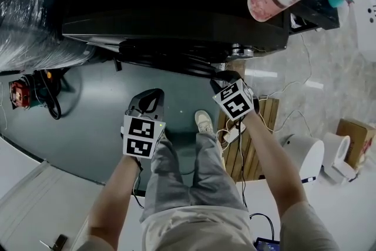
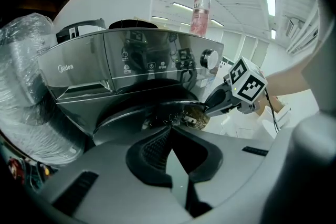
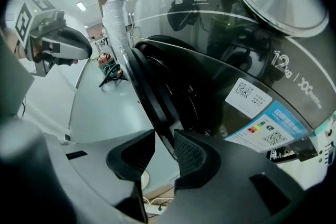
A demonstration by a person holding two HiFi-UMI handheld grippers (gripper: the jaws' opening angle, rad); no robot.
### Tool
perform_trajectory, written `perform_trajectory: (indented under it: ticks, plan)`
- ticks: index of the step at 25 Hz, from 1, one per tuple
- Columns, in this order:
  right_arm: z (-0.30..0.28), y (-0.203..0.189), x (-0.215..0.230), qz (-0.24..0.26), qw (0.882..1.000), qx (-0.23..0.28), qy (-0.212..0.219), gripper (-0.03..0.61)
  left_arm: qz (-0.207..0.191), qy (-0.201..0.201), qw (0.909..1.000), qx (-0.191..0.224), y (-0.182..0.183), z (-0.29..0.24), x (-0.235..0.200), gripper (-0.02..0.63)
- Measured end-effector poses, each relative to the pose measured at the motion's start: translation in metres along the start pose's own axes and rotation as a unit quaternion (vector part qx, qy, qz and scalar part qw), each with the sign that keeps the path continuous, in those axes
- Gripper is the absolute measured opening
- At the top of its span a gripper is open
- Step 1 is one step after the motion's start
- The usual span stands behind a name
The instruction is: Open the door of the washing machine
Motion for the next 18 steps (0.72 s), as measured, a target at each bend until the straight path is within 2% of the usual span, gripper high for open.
perform_trajectory:
  ticks: [9, 18]
  plan:
    - [0.006, -0.016, -0.063, -0.014, 1.0, -0.016, 0.004, 0.121, 0.022, -0.002, 0.9996, -0.02, -0.049, 0.021, 0.007, 0.02]
    - [0.005, -0.024, -0.136, -0.06, 0.998, -0.028, 0.007, 0.112, 0.025, 0.014, 0.9989, -0.036, -0.105, 0.059, 0.006, 0.02]
Point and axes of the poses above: the fingertips, and each gripper's own axes: z backward along the fingers, x to its right, y out of its top, the point moved 10 cm from there along z, backward along the fingers, and after that the axes turned 6 degrees about z, right-handed, at the moved point
